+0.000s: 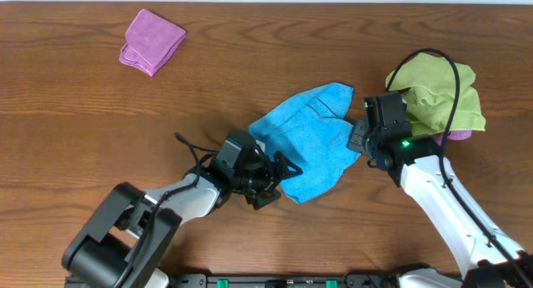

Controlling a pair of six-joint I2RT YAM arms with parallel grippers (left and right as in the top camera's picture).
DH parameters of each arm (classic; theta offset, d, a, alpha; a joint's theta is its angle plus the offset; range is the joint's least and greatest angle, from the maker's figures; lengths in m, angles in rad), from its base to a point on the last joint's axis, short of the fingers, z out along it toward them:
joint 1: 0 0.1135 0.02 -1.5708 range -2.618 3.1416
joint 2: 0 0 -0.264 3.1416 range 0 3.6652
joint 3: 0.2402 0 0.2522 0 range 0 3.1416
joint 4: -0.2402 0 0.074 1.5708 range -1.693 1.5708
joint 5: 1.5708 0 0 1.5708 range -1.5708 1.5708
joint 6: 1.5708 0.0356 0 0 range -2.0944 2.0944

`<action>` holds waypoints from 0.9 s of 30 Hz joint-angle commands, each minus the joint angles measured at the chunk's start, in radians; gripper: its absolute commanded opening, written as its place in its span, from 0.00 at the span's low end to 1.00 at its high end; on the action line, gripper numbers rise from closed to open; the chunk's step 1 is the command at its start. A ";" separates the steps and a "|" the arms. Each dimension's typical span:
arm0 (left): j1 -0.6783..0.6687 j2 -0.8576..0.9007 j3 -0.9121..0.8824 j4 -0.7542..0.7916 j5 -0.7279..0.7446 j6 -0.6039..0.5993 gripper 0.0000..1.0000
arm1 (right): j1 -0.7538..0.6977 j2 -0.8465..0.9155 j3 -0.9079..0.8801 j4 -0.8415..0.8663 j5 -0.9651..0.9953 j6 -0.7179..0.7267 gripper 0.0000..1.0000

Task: Fold the cloth
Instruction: 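Move the left gripper to the blue cloth's left edge and grasp it, then stretch the blue cloth between both grippers, pulling edges apart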

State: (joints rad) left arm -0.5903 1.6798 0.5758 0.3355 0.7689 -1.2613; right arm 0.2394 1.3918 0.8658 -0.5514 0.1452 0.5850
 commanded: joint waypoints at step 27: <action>-0.061 0.196 0.017 0.174 0.073 -0.105 0.06 | -0.006 -0.014 0.018 0.001 -0.004 0.028 0.02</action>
State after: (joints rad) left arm -0.6529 1.8507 0.6025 0.5209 0.8387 -1.4040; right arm 0.2394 1.3918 0.8658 -0.5507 0.1383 0.5957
